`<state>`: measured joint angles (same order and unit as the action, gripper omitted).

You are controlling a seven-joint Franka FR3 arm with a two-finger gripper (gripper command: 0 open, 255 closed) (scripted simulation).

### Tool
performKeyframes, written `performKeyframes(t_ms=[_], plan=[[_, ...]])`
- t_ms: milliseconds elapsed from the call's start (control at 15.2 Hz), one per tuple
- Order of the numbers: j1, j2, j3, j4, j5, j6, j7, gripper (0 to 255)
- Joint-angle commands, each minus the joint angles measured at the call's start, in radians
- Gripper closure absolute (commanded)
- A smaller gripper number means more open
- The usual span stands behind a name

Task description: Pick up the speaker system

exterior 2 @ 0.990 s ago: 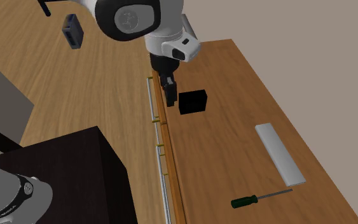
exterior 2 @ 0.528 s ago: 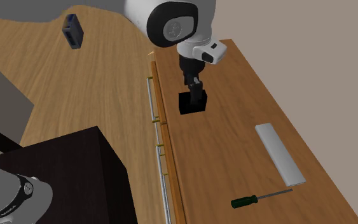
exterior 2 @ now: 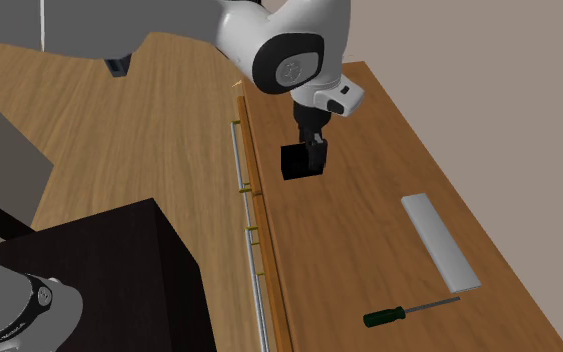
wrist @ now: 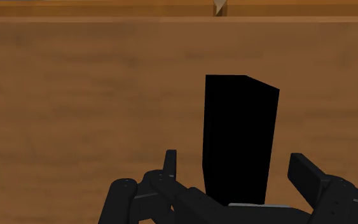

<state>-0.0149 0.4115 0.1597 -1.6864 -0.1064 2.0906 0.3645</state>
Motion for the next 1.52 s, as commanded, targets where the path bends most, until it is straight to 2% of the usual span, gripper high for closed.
performKeyframes(t_ms=[0, 132, 198, 792, 1452], plan=[[0.001, 0.014, -0.002, -0.016, -0.004, 0.030, 0.003, 0], [0.001, 0.014, -0.002, -0.016, -0.004, 0.030, 0.003, 0], [0.001, 0.014, -0.002, -0.016, -0.003, 0.030, 0.003, 255], [0.001, 0.014, -0.002, -0.016, -0.004, 0.030, 0.003, 255], [-0.001, -0.035, 0.004, 0.050, 0.009, -0.084, -0.007, 255]])
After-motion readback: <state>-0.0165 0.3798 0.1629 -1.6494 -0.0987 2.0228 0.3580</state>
